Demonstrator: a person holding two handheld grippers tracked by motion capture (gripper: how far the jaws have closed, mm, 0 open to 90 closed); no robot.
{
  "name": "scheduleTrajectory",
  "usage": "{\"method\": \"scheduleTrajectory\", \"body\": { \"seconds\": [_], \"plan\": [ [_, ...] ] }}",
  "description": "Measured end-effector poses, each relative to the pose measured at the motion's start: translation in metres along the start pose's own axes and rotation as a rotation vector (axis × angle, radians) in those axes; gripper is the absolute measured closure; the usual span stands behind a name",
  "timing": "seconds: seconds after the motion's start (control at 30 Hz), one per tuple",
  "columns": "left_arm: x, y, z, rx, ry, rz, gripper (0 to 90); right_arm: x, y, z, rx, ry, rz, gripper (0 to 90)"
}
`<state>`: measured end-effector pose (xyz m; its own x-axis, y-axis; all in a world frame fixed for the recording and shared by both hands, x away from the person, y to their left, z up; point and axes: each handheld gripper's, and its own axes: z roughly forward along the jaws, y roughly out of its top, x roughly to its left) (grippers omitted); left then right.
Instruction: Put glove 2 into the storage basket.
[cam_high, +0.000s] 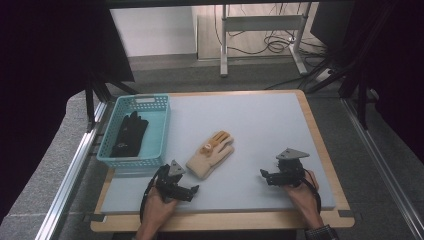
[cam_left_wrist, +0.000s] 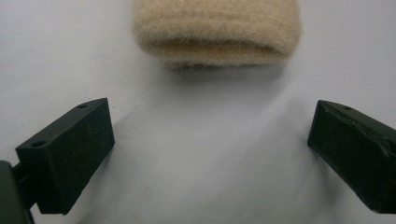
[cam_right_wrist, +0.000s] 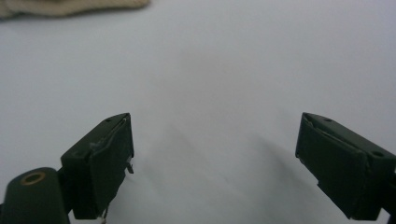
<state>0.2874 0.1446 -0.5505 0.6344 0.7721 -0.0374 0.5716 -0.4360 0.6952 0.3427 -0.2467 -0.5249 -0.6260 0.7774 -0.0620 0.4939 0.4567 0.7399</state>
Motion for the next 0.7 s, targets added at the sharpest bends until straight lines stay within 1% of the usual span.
{"method": "scheduleTrajectory", "body": {
  "seconds": [0.03, 0.1, 0.13, 0.23, 0.33, 0.7],
  "plan": [
    [0.0, 0.0, 0.0, 0.0, 0.0, 0.0, 0.8, -0.0043, -0.0047, 0.0012, 0.011, 0.0, 0.008, 9.2],
    [0.0, 0.0, 0.0, 0.0, 0.0, 0.001, 0.8, -0.0063, -0.0064, 0.0026, 0.028, 0.009, 0.016, 8.4],
    [0.0, 0.0, 0.0, 0.0, 0.0, 0.001, 0.8, -0.0063, -0.0064, 0.0026, 0.028, 0.009, 0.016, 8.4],
    [-0.0002, -0.0001, 0.0, -0.003, 0.001, 0.001, 0.9, -0.0053, -0.0063, 0.0036, 0.037, 0.008, -0.001, 7.3],
    [-0.0005, -0.0001, 0.0002, -0.003, 0.002, 0.001, 0.8, -0.006, -0.0065, 0.004, 0.04, 0.009, 0.007, 7.0],
    [-0.0003, 0.0009, 0.0006, 0.003, -0.002, -0.007, 0.7, -0.0055, -0.0069, 0.004, 0.039, 0.005, 0.008, 6.7]
  ]
}}
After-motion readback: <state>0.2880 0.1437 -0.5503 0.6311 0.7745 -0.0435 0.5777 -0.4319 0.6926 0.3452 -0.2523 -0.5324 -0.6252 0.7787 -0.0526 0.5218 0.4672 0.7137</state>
